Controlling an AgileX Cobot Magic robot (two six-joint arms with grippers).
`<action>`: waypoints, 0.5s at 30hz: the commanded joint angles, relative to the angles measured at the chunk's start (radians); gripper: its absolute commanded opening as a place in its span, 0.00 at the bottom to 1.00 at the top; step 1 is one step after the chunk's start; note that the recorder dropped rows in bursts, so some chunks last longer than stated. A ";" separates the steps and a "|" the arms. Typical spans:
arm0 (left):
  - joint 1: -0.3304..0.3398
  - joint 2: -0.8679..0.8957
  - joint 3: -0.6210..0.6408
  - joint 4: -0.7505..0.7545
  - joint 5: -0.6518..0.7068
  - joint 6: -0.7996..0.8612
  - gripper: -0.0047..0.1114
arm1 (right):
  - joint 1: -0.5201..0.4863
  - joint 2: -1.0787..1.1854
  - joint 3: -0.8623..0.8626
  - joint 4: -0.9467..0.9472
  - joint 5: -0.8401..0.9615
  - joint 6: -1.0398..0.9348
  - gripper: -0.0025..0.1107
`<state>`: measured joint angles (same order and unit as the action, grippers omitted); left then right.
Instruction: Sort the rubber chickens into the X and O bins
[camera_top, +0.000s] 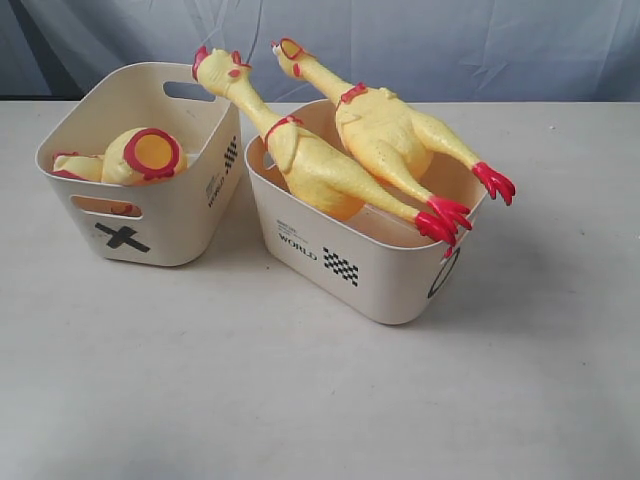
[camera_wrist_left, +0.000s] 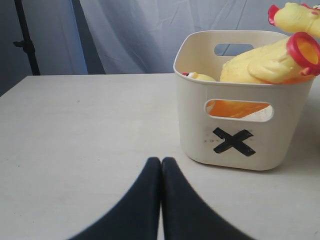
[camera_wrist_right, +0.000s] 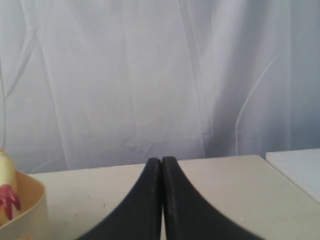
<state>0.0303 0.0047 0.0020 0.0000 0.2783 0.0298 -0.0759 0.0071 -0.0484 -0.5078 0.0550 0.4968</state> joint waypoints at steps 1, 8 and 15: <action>-0.005 -0.005 -0.002 -0.007 -0.009 -0.003 0.04 | -0.006 -0.007 0.048 0.101 -0.151 0.013 0.01; -0.005 -0.005 -0.002 -0.007 -0.009 -0.003 0.04 | -0.004 -0.007 0.048 0.110 -0.064 -0.009 0.01; -0.005 -0.005 -0.002 -0.007 -0.009 -0.003 0.04 | -0.004 -0.007 0.048 0.371 0.032 -0.313 0.01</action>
<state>0.0303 0.0047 0.0020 0.0000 0.2783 0.0298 -0.0759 0.0062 -0.0046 -0.2996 0.0358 0.3705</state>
